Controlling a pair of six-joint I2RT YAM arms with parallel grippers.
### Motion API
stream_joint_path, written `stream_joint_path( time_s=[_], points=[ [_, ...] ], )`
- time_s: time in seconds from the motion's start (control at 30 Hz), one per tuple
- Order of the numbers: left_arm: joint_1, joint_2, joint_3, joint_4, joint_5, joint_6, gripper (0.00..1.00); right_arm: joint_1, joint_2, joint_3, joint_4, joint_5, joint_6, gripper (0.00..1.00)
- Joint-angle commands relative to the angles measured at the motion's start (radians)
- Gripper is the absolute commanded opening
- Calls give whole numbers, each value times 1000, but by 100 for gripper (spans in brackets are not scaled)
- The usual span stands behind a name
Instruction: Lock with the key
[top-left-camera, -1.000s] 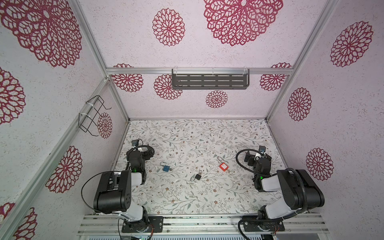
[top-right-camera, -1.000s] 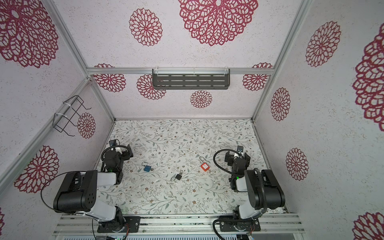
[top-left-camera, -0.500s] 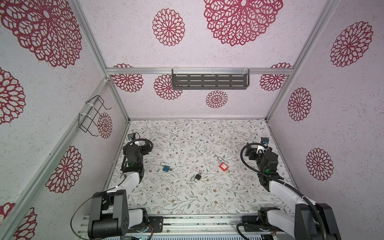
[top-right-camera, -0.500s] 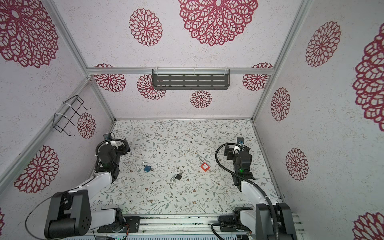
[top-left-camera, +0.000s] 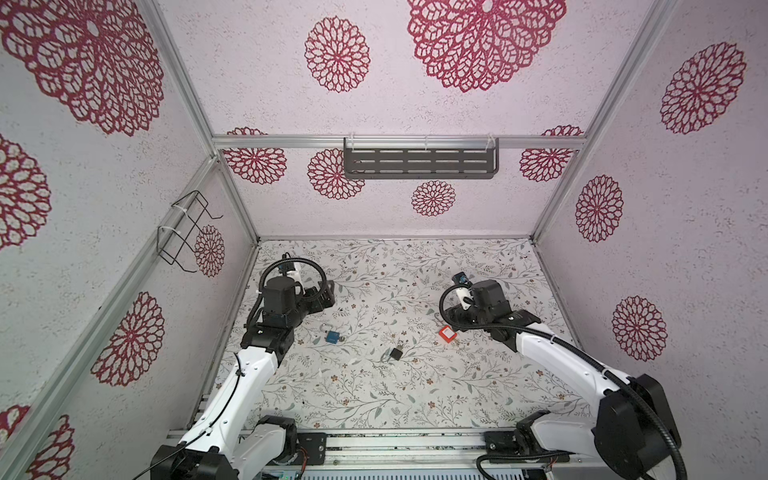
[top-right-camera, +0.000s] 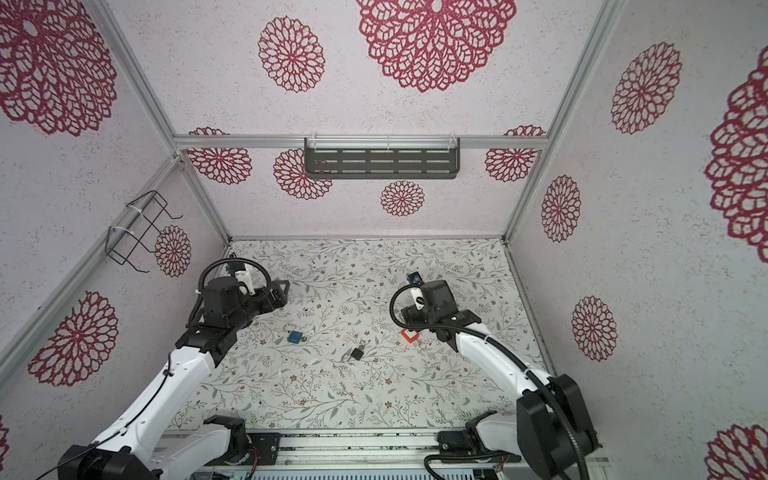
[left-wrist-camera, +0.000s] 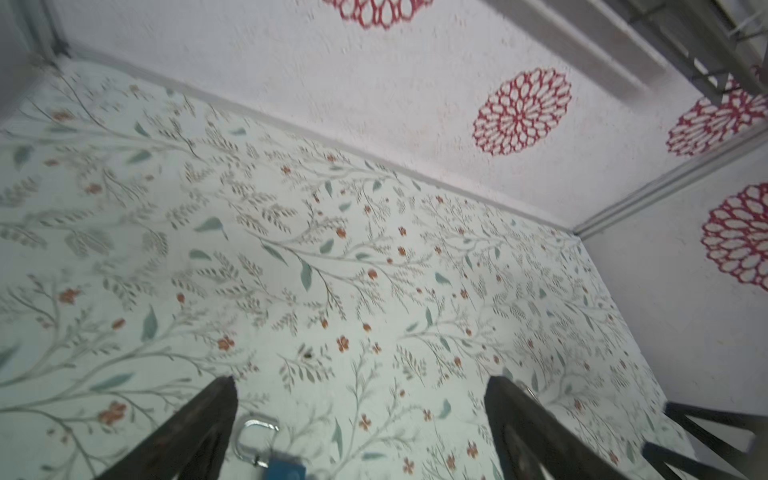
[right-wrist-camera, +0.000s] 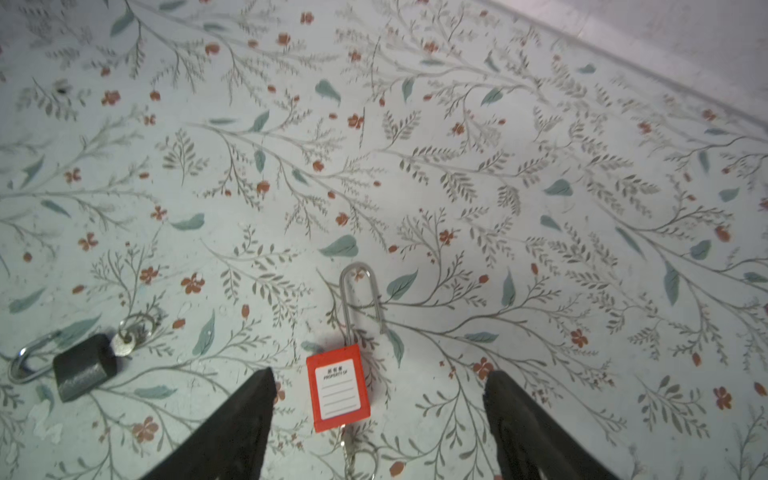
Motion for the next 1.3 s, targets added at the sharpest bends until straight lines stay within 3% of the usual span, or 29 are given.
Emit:
stream_joint_path(
  time_s=[0.0,0.37,1.27],
  points=[
    [-53,-43,-19,-33,-15,-77,98,23,47,62,-186,10,-34,79],
    [-170,26,37,-71,-55,-34,100,40,247,188,-346,-27,-33,67],
    [-313,176,119,-112,-92,11,99,41,456,308,-381,2,-70,59]
  ],
)
